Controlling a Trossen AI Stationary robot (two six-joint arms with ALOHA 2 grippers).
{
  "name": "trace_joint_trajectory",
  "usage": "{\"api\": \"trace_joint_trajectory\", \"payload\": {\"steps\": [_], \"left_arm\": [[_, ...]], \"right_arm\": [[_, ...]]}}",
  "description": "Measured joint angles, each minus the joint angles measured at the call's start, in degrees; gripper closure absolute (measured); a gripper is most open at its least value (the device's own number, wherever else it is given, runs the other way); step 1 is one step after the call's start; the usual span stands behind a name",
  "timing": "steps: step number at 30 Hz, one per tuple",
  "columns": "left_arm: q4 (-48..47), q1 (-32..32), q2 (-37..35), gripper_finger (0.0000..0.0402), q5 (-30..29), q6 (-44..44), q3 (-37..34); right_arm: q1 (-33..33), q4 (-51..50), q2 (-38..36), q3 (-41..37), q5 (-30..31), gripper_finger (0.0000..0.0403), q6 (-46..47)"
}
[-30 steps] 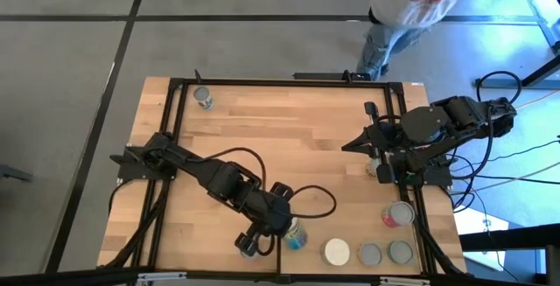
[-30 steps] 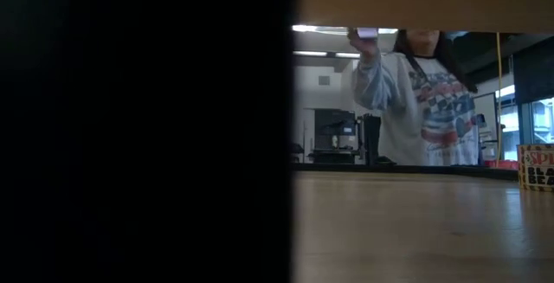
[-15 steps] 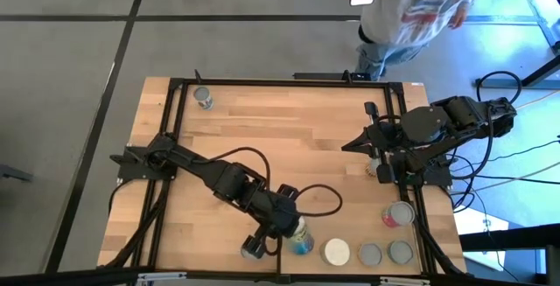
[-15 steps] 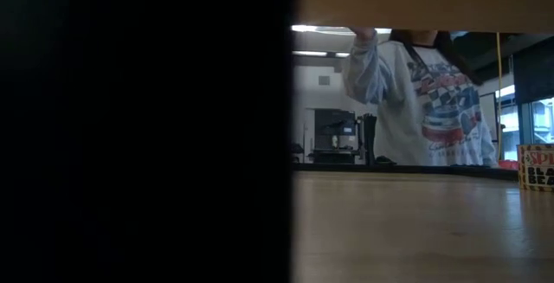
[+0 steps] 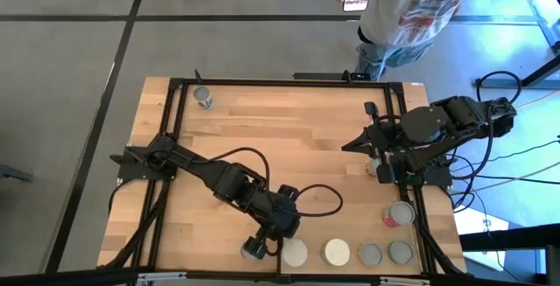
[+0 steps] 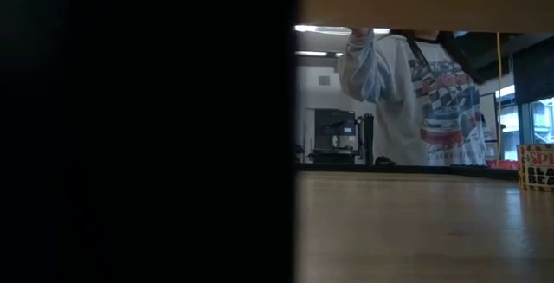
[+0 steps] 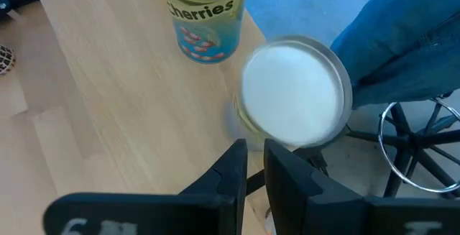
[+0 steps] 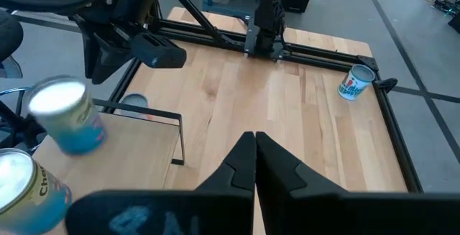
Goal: Pick and place cans onto a shelf
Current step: Put the canned cherries on the shelf, then put the canned mixed vegetables on the shelf
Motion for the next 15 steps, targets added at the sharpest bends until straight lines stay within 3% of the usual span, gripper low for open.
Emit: {"api": "trace_joint_trajectory", "payload": {"steps": [8,15], "left_arm": [[-0.8,0.1,-0.1,0.0361,-2.0,0.3,4.8],[-2.8,0.9,-1.4,0.0363,-4.8,1.6,4.7]], "right_arm": [[0.0,0.0,0.0,0.0,0.0,0.0398,0.0],[0.0,0.0,0.0,0.0,0.0,0.0398,0.0]]}}
